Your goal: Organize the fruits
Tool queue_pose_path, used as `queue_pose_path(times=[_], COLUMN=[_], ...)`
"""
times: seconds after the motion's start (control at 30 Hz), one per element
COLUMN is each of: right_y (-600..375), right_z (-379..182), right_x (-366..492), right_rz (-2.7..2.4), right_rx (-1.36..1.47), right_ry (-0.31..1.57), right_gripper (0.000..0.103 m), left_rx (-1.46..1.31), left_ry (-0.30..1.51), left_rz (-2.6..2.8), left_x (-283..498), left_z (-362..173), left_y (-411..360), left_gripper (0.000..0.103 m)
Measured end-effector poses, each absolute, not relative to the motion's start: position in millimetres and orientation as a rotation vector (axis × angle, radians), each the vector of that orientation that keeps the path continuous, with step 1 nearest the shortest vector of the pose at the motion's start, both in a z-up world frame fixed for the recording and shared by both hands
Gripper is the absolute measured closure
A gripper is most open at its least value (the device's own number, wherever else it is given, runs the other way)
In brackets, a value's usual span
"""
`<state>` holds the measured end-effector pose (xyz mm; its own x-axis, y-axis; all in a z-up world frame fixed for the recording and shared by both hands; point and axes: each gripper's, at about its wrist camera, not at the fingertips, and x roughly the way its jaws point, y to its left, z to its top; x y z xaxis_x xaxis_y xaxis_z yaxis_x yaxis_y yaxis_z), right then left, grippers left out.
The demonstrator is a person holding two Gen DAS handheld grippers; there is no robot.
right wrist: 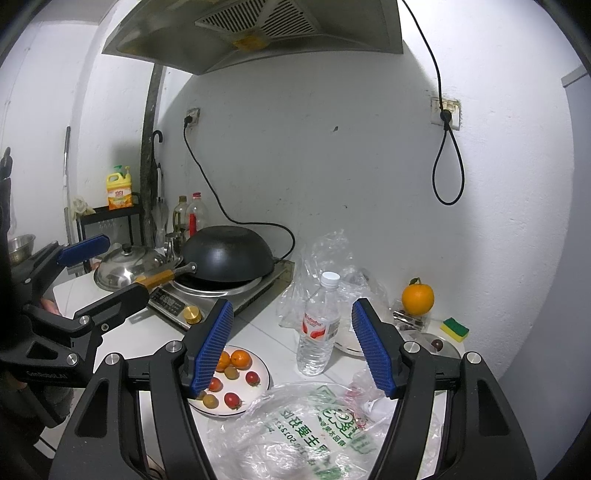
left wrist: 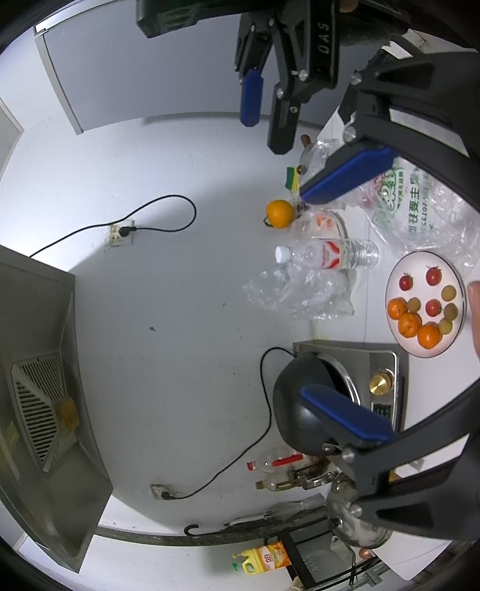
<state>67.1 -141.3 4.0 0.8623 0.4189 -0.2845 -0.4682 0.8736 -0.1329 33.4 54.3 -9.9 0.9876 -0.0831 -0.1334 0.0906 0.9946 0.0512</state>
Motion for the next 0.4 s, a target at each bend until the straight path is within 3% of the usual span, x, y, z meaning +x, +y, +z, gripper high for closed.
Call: queue_pose_path(times=[0.4], right_y=[-137.2], right_z=[-0.1], right_x=[67.9], right_rz=[0.474], right_rx=[-0.209], right_ry=[0.258], right_gripper=[0.033], left_rx=[0.048], left_ry=[0.136], left_rz=[-0.087], left_x=[33.7], left_z=[-13.0], left_y=[60.2], left_gripper=[0.003])
